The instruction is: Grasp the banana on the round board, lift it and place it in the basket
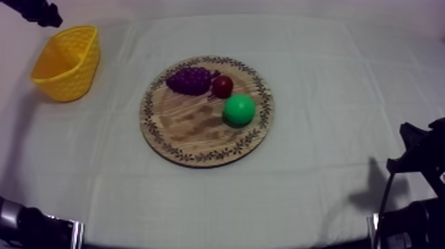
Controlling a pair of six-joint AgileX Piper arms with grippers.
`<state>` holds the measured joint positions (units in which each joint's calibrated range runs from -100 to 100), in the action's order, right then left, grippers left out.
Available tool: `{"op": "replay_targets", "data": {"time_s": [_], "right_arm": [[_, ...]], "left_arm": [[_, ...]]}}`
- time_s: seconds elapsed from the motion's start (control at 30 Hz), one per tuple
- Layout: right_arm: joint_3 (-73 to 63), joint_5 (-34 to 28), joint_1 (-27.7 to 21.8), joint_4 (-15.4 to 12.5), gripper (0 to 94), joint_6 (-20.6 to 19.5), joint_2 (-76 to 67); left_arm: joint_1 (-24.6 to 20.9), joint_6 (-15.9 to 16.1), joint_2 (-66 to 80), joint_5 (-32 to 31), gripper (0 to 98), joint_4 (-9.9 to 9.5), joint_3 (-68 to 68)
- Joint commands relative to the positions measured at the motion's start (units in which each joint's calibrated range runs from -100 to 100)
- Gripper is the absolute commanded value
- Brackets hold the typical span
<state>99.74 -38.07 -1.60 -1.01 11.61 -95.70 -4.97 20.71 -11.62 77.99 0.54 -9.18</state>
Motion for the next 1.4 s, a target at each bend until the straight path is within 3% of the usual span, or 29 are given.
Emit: {"op": "replay_targets", "data": {"time_s": [0.0,0.13,0.27,0.53,0.87,1.07,1.37], "right_arm": [[0.04,0.01,-0.01,0.01,0.4,-0.01,0.03],[0.04,0.01,-0.01,0.01,0.4,-0.01,0.03],[0.04,0.01,-0.01,0.01,0.4,-0.01,0.03],[0.04,0.01,-0.01,0.01,0.4,-0.01,0.03],[0.04,0.01,-0.01,0.01,0.4,-0.01,0.03],[0.04,0.01,-0.01,0.01,0.4,-0.01,0.03],[0.04,0.01,-0.01,0.01,0.4,-0.01,0.03]], "left_arm": [[1.44,0.04,0.74,0.02,42.7,0.08,0.50],[3.09,-1.01,2.39,0.08,26.7,-0.09,1.13],[3.99,-1.88,3.98,0.43,19.5,-0.15,1.85],[7.69,-2.56,8.29,0.09,15.7,-0.21,6.07],[12.37,-5.93,23.45,-5.92,13.0,-0.64,20.89],[12.97,-9.33,37.68,-13.24,9.5,-1.73,34.27],[11.05,-14.93,58.37,-29.27,5.3,-2.28,58.46]]}}
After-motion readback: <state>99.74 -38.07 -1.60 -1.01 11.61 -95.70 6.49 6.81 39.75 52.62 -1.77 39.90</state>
